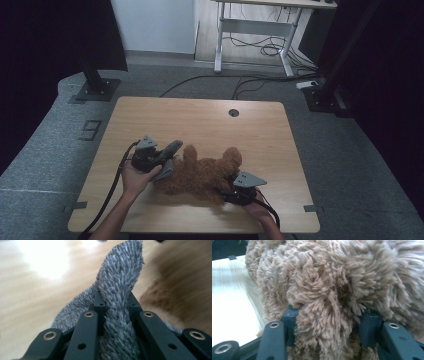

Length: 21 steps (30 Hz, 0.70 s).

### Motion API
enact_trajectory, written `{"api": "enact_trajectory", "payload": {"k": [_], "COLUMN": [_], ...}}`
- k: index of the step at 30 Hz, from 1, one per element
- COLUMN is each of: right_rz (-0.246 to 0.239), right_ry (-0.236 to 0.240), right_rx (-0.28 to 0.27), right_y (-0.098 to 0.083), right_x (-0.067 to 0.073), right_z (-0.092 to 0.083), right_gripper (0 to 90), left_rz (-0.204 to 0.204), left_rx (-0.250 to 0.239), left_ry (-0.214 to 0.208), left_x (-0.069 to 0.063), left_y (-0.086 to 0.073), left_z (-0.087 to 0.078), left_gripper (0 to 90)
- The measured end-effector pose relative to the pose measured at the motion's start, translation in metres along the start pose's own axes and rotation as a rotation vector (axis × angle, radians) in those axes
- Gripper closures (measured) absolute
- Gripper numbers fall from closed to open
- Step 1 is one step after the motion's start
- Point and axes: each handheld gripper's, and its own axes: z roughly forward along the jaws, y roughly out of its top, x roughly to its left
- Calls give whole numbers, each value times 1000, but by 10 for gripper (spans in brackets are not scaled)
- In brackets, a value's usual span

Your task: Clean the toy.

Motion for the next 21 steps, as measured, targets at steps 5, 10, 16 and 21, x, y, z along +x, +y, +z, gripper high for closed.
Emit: {"api": "enact_trajectory", "payload": {"k": [5,10,16,21], "right_rz": [3,6,-10,-9], "right_ry": [-4,-8,-30,-72], "right_rx": [2,0,6,9], "right_y": [0,-1,-2,-2], "right_x": [0,0,2,0], "right_z": [1,1,1,4], "right_gripper": [459,462,472,490], "left_rz": [-39,-79,-77,-58], "left_rx": [-16,-12,-23,-55], "left_ry": [2,-10,-38,-63], "left_x": [11,22,18,11], "left_y": [-15,-27,-31,-18], "left_z": [-5,-8,-9,-14], "left_gripper": [770,769,769,767]}}
